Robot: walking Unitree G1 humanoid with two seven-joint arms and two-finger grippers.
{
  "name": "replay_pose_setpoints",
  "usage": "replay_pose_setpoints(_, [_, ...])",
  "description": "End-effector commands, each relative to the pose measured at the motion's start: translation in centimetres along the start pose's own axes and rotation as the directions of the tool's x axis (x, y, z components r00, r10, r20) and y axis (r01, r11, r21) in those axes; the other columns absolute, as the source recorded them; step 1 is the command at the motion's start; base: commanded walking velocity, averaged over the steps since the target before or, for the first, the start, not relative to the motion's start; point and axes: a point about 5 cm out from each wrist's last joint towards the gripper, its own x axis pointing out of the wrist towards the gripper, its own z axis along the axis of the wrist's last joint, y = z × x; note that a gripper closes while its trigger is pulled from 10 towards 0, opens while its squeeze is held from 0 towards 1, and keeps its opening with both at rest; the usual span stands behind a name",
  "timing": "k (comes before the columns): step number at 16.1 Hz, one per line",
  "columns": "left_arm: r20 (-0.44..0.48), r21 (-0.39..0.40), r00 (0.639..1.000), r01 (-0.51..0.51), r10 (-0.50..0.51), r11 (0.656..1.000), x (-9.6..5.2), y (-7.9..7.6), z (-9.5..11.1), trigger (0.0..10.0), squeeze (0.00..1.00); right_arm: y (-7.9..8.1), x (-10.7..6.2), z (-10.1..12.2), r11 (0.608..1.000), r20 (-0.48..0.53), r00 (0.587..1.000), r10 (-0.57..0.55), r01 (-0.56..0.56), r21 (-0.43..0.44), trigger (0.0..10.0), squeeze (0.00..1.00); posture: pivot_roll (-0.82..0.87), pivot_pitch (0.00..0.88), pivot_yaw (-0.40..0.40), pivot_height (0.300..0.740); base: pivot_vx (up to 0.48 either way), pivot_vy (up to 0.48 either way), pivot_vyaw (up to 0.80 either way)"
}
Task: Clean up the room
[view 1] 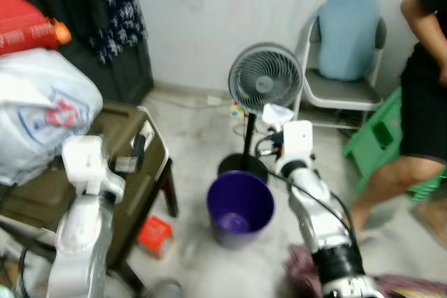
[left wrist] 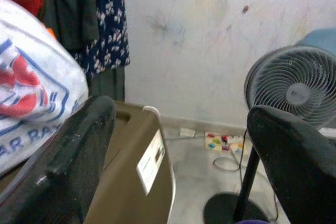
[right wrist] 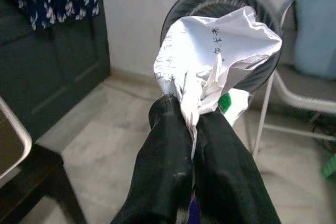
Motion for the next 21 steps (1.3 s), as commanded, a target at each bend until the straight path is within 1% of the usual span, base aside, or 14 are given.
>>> replay_pose_setpoints(1, [0.02, 0.013, 1.0, 0.021, -0.021, 1.0, 0.5, -0.3, 0.6, 10.0, 0.0, -0.2, 0.1, 0.1, 1.0, -0.005, 1.0, -0.012, 0.012, -0.001, 10.0, 0.0, 0.09, 0.026, -0.024, 0.74, 0.0, 0.0, 0.0])
replay_pose_setpoints(2, [0.02, 0.013, 1.0, 0.021, -0.021, 1.0, 0.5, -0.3, 0.6, 10.0, 0.0, -0.2, 0.1, 0.1, 1.0, -0.005, 1.0, -0.012, 0.012, -0.001, 10.0, 0.0, 0.09, 0.026, -0.024, 0.74, 0.0, 0.0, 0.0])
replay_pose_setpoints(4, [0.008, 0.015, 1.0, 0.02, -0.02, 1.0, 0.3, -0.1, 0.5, 10.0, 0.0, -0.7, 0.2, -0.2, 0.999, -0.033, 0.998, -0.048, 0.048, 0.009, 10.0, 0.0, 0.1, 0.028, -0.02, 0.74, 0.0, 0.0, 0.0])
replay_pose_setpoints(5, [0.016, 0.001, 0.998, 0.062, -0.062, 0.998, 0.7, -0.8, 0.5, 10.0, 0.0, -0.7, 0.8, 0.1, 0.998, -0.013, 0.999, -0.052, 0.052, 0.018, 10.0, 0.0, 0.1, 0.0, -0.019, 0.74, 0.285, 0.0, 0.0])
replay_pose_setpoints(6, [0.023, -0.01, 0.996, 0.081, -0.081, 0.997, 0.8, -1.1, 0.5, 10.0, 0.0, -0.7, 1.1, 0.3, 0.998, -0.004, 0.999, -0.053, 0.053, 0.023, 10.0, 0.0, 0.1, 0.0, -0.021, 0.74, 0.281, 0.0, 0.0])
replay_pose_setpoints(9, [0.03, -0.022, 0.995, 0.094, -0.093, 0.995, 0.7, -1.4, 0.5, 10.0, 0.0, -0.8, 1.1, 0.4, 0.998, -0.003, 0.998, -0.057, 0.057, 0.026, 10.0, 0.0, 0.1, 0.0, -0.021, 0.74, 0.343, 0.0, 0.0])
replay_pose_setpoints(18, [0.029, -0.035, 0.995, 0.101, -0.1, 0.994, 0.7, -1.6, 0.4, 10.0, 0.0, -0.9, 1.3, 0.4, 0.998, 0.003, 0.998, -0.062, 0.062, 0.029, 10.0, 0.0, 0.1, 0.0, -0.022, 0.74, 0.407, 0.0, 0.0])
replay_pose_setpoints(21, [0.024, -0.033, 0.996, 0.087, -0.087, 0.996, 0.6, -1.5, 0.4, 10.0, 0.0, -0.9, 1.3, 0.4, 0.998, 0.007, 0.998, -0.063, 0.063, 0.032, 10.0, 0.0, 0.1, 0.0, -0.02, 0.74, 0.084, 0.0, 0.0])
